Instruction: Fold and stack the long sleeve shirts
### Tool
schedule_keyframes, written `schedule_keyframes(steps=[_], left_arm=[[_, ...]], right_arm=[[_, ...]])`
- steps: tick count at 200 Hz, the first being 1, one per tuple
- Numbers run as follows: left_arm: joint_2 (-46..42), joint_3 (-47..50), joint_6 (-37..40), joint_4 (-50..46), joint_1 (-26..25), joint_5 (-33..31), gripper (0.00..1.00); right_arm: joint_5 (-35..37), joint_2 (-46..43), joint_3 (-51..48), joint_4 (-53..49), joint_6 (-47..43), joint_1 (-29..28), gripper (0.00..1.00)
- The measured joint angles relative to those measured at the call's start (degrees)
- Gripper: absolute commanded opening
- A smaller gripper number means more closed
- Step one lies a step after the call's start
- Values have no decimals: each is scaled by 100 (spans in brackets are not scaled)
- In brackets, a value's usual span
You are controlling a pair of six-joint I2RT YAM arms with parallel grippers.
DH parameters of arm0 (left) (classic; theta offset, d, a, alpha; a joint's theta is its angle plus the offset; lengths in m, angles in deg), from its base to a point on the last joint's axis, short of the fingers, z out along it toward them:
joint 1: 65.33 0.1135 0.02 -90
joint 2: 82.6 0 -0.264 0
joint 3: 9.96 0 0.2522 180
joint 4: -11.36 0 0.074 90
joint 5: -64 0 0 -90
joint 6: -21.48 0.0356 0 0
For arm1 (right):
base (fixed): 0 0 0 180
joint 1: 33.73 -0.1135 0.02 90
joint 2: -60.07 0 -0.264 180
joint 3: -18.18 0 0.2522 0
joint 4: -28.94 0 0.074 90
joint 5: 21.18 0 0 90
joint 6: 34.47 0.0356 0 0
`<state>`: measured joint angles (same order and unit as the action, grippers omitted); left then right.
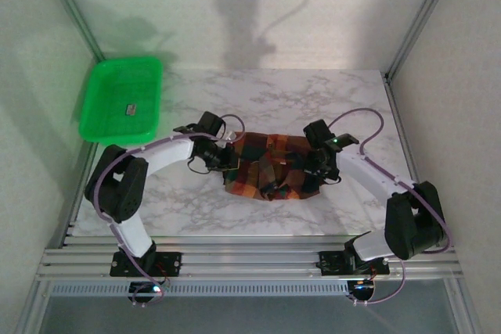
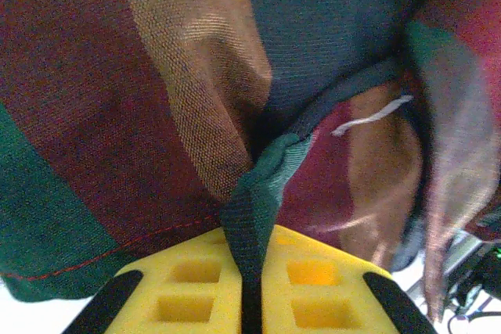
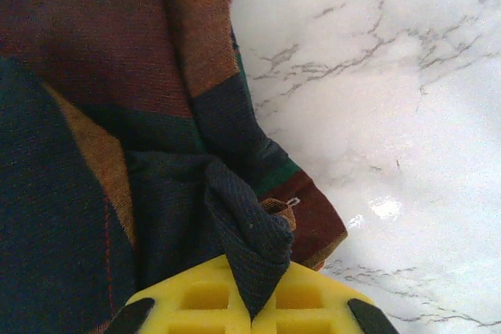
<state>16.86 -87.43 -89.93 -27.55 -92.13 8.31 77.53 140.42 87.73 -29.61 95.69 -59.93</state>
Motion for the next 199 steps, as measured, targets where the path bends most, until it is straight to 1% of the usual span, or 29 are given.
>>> schedule_keyframes(steps=[42,101,160,199], left_arm=[[-625,-413,63,-87,7,-11,6],[-710,-557,151,-20,179,-179,5],[-887,-417,186,625,382,-273,4],[-933,-284,166,957,509,-452,3]], right_arm=[[0,-387,538,-177,-155,0,0],[2,-350,876,-164,-356,-11,0],[20,-201,914,50,-507,-11,0],[7,-118,916,299,-514,13,0]])
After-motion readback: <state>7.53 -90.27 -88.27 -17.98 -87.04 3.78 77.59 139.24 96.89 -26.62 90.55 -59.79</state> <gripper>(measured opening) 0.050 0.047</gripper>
